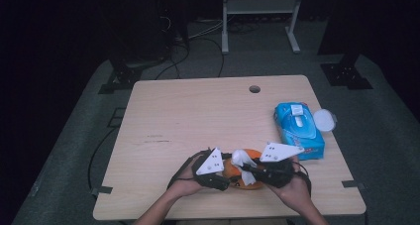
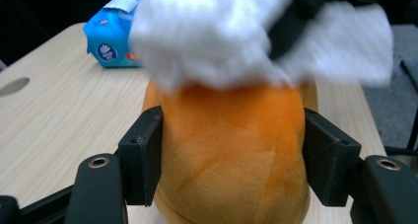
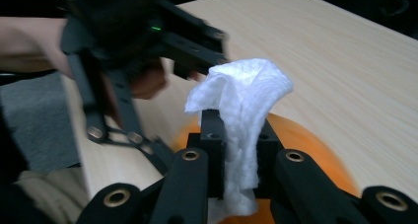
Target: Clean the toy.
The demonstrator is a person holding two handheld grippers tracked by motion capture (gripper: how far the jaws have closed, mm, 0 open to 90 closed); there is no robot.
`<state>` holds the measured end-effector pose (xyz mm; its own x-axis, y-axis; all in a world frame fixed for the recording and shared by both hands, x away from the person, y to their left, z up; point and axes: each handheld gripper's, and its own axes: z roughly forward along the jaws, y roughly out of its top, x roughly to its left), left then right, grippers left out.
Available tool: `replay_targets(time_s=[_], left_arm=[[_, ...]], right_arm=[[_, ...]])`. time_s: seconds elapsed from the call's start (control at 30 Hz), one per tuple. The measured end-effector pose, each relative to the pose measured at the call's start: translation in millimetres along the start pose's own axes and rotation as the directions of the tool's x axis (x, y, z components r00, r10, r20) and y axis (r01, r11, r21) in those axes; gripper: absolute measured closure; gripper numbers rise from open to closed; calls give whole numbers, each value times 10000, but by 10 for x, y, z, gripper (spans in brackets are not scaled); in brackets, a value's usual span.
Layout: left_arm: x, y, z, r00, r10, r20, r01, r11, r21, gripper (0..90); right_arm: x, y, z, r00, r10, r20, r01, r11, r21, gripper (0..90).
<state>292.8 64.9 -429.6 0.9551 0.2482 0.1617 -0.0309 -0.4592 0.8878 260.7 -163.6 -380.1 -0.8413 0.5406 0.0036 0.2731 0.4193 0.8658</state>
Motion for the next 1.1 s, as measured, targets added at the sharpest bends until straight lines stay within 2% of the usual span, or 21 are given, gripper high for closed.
replay_targets(time_s=[0.03, 0.07, 0.1, 0.13, 0.17, 0.2, 0.33, 0.37, 0.43, 0.53, 0.63, 0.7, 0.8, 0.9, 0.97, 1.03, 1.1], left_arm=[[0, 0, 0, 10000, 0, 0, 0, 10000, 0, 327], [27, -20, -9, 9992, -401, 13, 401, 9992, -88, 305], [27, -20, -9, 9992, -401, 13, 401, 9992, -88, 295], [57, -31, -3, 9974, -715, 56, 716, 9972, -225, 286], [57, -31, -3, 9974, -715, 56, 716, 9972, -225, 286], [59, -21, 10, 9970, -778, 53, 779, 9965, -317, 294], [23, 21, 27, 9980, -627, -125, 621, 9971, -434, 332], [7, 44, 32, 9982, -577, -144, 570, 9974, -442, 333], [-56, 113, 57, 9996, -201, -208, 193, 9989, -418, 332], [-99, 113, 68, 9997, 13, -239, -20, 9995, -313, 332], [-80, 89, 58, 9997, -43, -222, 36, 9995, -300, 338], [-66, 72, 52, 9997, -63, -237, 57, 9997, -227, 338], [-49, 39, 50, 9995, -257, -186, 253, 9994, -237, 338], [-56, 62, 66, 9995, -215, -215, 212, 9996, -164, 343], [-49, 51, 62, 9997, -131, -205, 129, 9999, -86, 355], [-43, 37, 59, 9996, -220, -198, 218, 9997, -87, 366], [32, -30, 33, 9978, -649, -116, 649, 9979, 38, 363]], right_arm=[[0, 0, 0, 10000, 0, 0, 0, 10000, 0, 803], [-101, -53, -57, 9989, 245, 411, -247, 9997, 53, 803], [-101, -53, -57, 9989, 245, 411, -247, 9997, 53, 803], [-175, -111, -98, 9970, 471, 618, -475, 9989, 44, 804], [-175, -111, -98, 9970, 471, 618, -475, 9989, 44, 804], [-213, -148, -125, 9952, 662, 715, -667, 9978, 45, 804], [-150, -99, -123, 9964, 452, 712, -450, 9990, -44, 805], [-65, -52, -78, 9989, 226, 401, -221, 9997, -109, 805], [37, -14, -5, 10000, -18, 84, 18, 10000, -29, 805], [124, 20, 89, 9994, -319, -141, 322, 9993, 174, 804], [94, 12, 92, 9995, -309, -72, 310, 9993, 189, 805], [45, -2, 56, 9998, -164, 80, 162, 9997, 160, 805], [-89, -61, -70, 9979, 241, 596, -245, 9997, 53, 805], [-136, -93, -101, 9966, 466, 677, -463, 9989, -59, 805], [-88, -90, -89, 9978, 340, 570, -336, 9994, -90, 805], [-66, -86, -86, 9984, 216, 523, -214, 9998, -53, 804], [-81, -86, -105, 9974, 127, 703, -133, 9999, 82, 804]])
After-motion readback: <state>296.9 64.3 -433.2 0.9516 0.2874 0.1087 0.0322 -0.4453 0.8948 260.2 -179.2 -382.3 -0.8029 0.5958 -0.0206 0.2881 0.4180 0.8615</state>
